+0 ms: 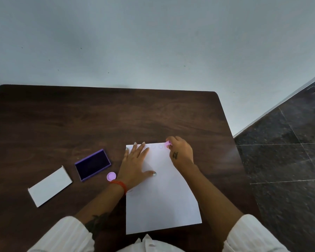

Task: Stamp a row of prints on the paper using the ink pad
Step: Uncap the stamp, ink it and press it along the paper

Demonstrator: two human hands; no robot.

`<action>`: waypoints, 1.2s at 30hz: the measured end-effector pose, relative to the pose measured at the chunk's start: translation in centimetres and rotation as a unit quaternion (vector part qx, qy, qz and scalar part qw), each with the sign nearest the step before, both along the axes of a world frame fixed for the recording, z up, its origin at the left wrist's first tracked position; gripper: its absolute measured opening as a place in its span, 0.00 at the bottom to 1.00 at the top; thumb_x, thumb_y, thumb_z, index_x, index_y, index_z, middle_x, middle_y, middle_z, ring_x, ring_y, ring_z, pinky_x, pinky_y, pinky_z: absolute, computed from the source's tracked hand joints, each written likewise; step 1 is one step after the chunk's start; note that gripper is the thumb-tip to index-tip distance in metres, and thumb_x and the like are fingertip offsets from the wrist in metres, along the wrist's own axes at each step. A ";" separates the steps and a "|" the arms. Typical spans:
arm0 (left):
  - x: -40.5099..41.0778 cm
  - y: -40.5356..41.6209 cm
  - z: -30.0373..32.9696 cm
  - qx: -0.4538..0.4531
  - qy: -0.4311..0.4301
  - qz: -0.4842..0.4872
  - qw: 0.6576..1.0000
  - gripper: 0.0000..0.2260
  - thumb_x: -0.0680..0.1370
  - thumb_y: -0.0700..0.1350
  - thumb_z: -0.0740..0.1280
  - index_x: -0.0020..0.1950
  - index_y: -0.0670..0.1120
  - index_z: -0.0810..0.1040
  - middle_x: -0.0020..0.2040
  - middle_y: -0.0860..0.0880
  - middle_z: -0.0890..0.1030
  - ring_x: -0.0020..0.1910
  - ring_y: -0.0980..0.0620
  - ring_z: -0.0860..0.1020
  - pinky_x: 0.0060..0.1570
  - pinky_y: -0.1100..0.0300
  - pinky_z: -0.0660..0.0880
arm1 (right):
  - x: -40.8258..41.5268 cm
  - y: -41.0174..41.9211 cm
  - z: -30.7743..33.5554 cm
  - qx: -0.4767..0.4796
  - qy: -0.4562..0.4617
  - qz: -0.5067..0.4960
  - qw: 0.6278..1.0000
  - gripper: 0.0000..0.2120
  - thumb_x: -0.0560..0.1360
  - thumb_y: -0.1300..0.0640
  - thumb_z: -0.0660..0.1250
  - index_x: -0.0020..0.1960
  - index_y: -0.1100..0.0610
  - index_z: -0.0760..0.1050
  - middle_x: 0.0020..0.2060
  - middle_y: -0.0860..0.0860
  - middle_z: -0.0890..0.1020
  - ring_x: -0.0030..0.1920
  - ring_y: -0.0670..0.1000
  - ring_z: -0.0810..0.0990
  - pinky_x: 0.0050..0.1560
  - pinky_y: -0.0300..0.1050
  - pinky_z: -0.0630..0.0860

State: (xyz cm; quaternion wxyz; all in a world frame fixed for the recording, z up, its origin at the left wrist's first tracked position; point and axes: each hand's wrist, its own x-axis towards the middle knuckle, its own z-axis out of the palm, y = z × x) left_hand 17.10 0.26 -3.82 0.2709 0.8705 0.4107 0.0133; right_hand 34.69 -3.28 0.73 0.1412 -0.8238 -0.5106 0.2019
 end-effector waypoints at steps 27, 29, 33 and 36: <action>0.0 -0.1 0.6 -0.006 0.013 0.000 1.000 0.39 0.72 0.61 0.65 0.74 0.48 0.49 0.78 0.49 0.48 0.77 0.47 0.43 0.74 0.49 0.39 | 0.9 0.9 -0.2 0.031 -0.027 0.072 0.997 0.08 0.73 0.65 0.64 0.50 0.63 0.78 0.48 0.60 0.82 0.47 0.57 0.80 0.46 0.43 0.75; 0.0 -0.1 1.0 -0.011 0.007 0.006 1.000 0.39 0.72 0.61 0.66 0.74 0.47 0.50 0.78 0.49 0.48 0.77 0.47 0.43 0.74 0.48 0.40 | 1.3 1.1 0.8 0.035 0.039 -0.008 0.999 0.07 0.73 0.62 0.64 0.48 0.62 0.80 0.47 0.59 0.84 0.46 0.56 0.81 0.47 0.44 0.76; -0.4 -0.1 2.4 -0.001 -0.055 0.050 0.997 0.39 0.71 0.59 0.67 0.74 0.46 0.53 0.78 0.49 0.49 0.77 0.46 0.44 0.74 0.49 0.41 | 1.7 0.2 2.7 0.171 0.208 -0.166 0.949 0.07 0.72 0.60 0.69 0.49 0.60 0.80 0.45 0.57 0.84 0.48 0.55 0.82 0.53 0.49 0.80; -1.2 -0.2 3.9 0.009 -0.088 0.078 0.993 0.36 0.72 0.57 0.68 0.73 0.47 0.55 0.77 0.49 0.52 0.77 0.47 0.45 0.74 0.49 0.43 | 1.3 -0.7 4.3 0.206 0.434 -0.251 0.840 0.08 0.73 0.63 0.68 0.51 0.63 0.78 0.47 0.57 0.81 0.49 0.56 0.81 0.57 0.50 0.78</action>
